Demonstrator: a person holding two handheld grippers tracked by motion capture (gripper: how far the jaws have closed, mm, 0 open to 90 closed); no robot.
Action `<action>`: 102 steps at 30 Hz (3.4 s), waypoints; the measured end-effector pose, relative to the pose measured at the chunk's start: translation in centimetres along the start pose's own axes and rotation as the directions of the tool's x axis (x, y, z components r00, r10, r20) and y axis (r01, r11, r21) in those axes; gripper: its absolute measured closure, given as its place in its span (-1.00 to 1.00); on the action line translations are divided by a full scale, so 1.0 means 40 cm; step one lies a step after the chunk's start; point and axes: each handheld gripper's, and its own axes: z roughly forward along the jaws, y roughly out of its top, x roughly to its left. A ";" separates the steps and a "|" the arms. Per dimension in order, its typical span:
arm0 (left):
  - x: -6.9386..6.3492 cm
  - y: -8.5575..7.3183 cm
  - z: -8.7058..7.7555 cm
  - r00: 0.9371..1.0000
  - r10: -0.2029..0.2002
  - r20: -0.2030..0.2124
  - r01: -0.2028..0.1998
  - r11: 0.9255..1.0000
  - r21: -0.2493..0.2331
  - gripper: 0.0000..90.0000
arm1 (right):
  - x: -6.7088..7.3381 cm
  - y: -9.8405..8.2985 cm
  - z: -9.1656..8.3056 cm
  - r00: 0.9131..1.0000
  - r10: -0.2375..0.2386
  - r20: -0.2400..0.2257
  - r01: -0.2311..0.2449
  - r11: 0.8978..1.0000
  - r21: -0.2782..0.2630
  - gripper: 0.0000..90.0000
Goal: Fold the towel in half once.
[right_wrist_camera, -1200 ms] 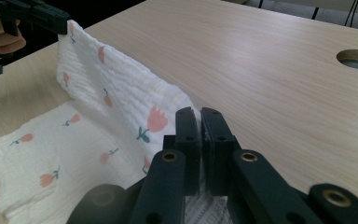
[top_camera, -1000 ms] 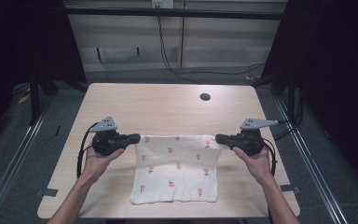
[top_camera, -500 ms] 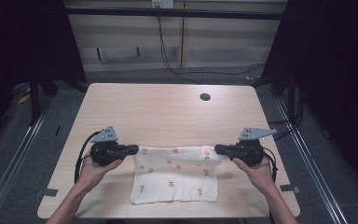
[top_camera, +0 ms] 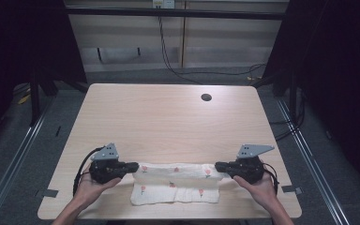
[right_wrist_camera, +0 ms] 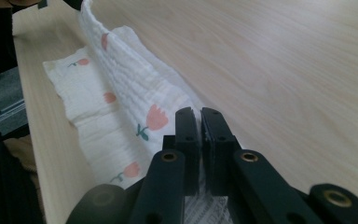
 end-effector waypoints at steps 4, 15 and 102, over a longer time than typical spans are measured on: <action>-0.019 -0.009 0.005 1.000 0.014 0.013 -0.014 1.000 0.014 0.89 | 0.018 -0.024 -0.001 1.000 0.000 -0.016 0.001 1.000 0.016 0.90; -0.058 -0.053 0.032 0.997 0.043 0.060 -0.049 0.994 0.101 0.82 | 0.055 -0.089 0.000 0.999 0.016 -0.047 -0.012 0.997 0.081 0.87; 0.064 0.064 0.106 0.995 -0.087 -0.038 0.090 0.992 0.088 0.11 | 0.045 0.045 0.139 1.000 -0.021 0.004 0.020 0.995 0.095 0.12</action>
